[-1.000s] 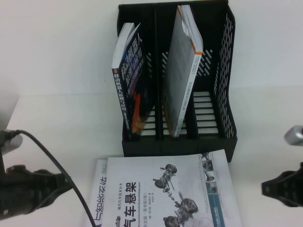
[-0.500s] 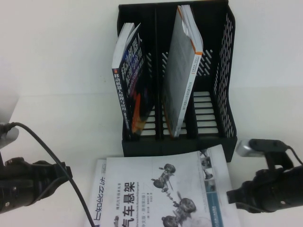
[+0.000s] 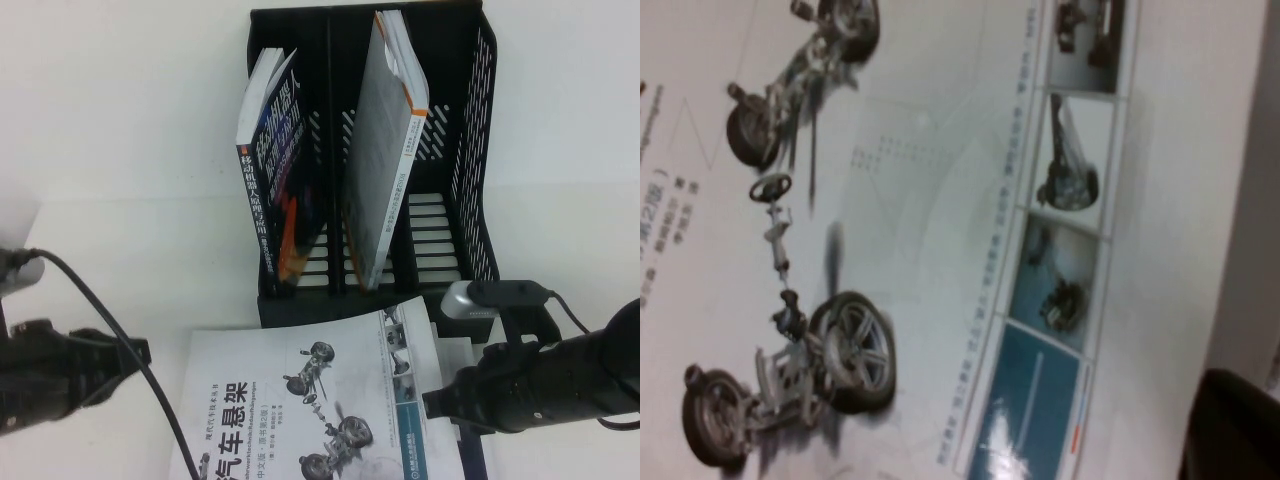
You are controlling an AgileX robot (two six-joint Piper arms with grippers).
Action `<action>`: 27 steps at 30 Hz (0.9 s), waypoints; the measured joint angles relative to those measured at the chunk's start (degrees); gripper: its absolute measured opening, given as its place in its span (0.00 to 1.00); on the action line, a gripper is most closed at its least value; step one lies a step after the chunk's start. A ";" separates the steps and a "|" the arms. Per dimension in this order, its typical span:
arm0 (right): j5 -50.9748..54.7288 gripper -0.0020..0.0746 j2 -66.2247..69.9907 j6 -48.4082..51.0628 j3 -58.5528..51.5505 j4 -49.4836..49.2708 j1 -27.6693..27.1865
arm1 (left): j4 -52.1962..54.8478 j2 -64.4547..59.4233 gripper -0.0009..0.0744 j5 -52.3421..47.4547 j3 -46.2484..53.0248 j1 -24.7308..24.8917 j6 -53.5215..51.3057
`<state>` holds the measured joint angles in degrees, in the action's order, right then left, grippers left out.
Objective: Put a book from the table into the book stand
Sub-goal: Push book with right arm
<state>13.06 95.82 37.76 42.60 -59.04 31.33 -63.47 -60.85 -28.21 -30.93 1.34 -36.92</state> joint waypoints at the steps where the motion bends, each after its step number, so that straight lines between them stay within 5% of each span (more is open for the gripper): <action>1: 0.13 0.03 0.05 0.00 -0.02 0.12 0.00 | 0.84 0.00 0.01 0.26 -0.81 0.00 -0.76; 17: 1.11 0.03 -5.42 -4.70 0.24 9.08 -3.13 | 36.90 -0.34 0.01 -10.22 -11.85 0.00 20.31; 27: 1.50 0.03 -6.36 -4.82 0.37 9.96 -3.45 | 37.18 -0.43 0.01 -11.59 -11.85 0.00 21.79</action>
<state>14.57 89.46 32.94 42.97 -49.07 27.88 -26.29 -61.28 -39.80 -42.78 1.34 -15.13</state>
